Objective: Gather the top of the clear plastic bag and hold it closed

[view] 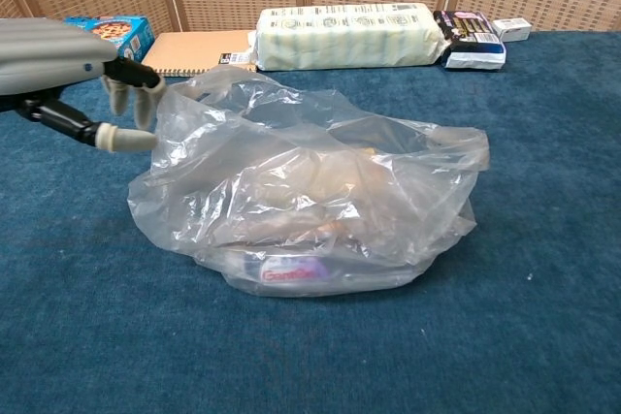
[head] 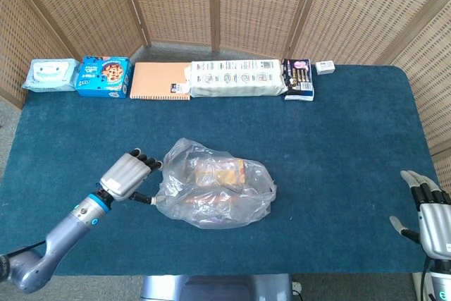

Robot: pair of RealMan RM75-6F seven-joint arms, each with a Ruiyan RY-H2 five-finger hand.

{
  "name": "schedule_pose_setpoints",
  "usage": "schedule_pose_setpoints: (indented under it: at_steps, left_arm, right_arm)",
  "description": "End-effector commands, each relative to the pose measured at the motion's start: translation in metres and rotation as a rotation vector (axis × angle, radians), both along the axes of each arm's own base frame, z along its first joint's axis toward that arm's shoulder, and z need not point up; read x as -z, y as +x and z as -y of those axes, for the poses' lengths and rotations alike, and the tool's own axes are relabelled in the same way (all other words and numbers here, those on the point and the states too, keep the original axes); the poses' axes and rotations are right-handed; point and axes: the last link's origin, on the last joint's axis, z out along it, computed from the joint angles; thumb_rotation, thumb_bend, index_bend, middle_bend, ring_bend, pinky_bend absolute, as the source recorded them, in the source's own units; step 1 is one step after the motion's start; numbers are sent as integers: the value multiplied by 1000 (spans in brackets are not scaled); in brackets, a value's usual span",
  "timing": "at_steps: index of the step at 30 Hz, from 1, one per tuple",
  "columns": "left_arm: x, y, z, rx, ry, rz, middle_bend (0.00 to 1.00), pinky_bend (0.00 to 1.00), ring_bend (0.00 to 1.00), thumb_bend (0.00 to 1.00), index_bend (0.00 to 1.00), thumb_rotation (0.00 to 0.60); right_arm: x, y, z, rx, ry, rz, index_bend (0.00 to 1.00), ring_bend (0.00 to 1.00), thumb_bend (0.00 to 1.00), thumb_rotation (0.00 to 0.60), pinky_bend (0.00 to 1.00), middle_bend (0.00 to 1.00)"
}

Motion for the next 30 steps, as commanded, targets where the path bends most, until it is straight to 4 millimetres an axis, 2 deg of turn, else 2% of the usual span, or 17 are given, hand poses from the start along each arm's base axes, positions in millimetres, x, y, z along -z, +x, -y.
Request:
schedule_pose_setpoints:
  at_steps: [1,8,11,21,30]
  left_arm:
    - [9,13,-1,15,-15,18,394,305,406,156,304,0]
    - [21,34,-5,24,-21,78,394,320,406,156,304,0]
    - [21,39,-6,23,-22,91,394,348,406,156,304,0]
    - [25,53,-5,5,-20,166,394,351,406,156,304,0]
    - [38,60,-2,-134,-78,348,394,391,406,156,304,0]
  right_arm:
    - [-1,-2,-1,3,-3,2,125,179,202,600,256,171]
    - [-2,-5,-3,12,-11,8,124,179,202,600,256,171]
    - [-3,-6,-4,15,-13,10,125,178,202,600,256,171]
    - [-4,-10,-5,22,-20,12,124,178,202,600,256,171]
    - [-5,-12,-7,24,-30,17,125,179,203,600,256,171]
